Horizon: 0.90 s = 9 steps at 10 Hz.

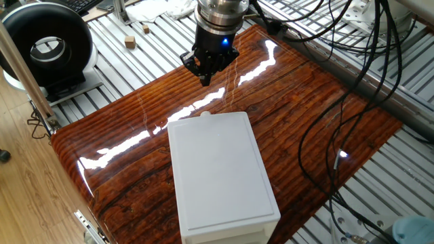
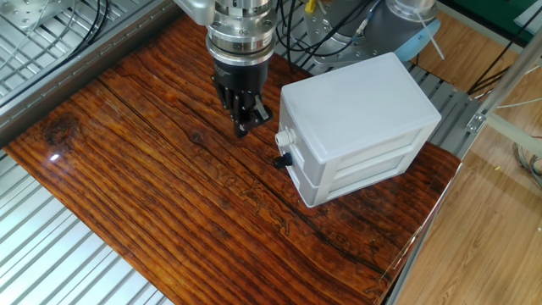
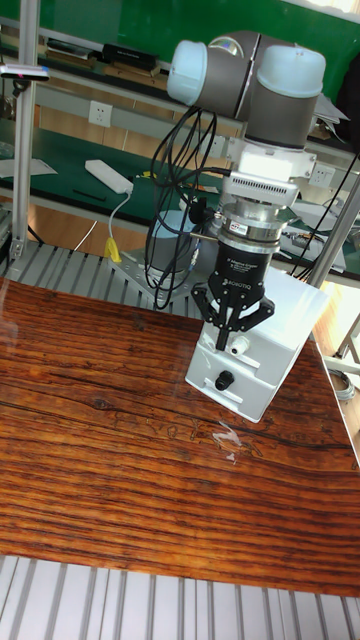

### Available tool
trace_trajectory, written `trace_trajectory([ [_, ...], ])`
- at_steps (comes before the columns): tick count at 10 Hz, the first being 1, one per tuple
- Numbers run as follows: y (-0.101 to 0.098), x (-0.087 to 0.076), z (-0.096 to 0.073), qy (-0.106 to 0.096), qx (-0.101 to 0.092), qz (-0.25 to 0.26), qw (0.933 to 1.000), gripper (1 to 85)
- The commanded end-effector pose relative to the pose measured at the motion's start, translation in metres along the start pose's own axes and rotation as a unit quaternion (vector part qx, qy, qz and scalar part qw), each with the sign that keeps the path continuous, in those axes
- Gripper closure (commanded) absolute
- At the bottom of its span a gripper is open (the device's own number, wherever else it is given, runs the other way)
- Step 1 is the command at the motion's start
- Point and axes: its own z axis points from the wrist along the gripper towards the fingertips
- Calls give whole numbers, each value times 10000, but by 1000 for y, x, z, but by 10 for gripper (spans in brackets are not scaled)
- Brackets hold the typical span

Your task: Grasp the handle and open the drawer

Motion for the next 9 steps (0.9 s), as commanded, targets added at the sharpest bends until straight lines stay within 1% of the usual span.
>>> trace_trajectory([
  [1, 2, 7, -1, 137, -56, -10, 9999, 837],
  [3, 8, 11, -2, 200, -138, 257, 9994, 823],
  [4, 7, 14, -2, 238, -102, 315, 9992, 810],
  [5, 9, 16, -2, 221, -98, 368, 9990, 783],
  [6, 10, 15, -3, 184, -108, 368, 9991, 720],
  [8, 11, 16, -5, 181, -125, 370, 9991, 690],
  [9, 14, 16, -6, 183, -187, 402, 9988, 650],
])
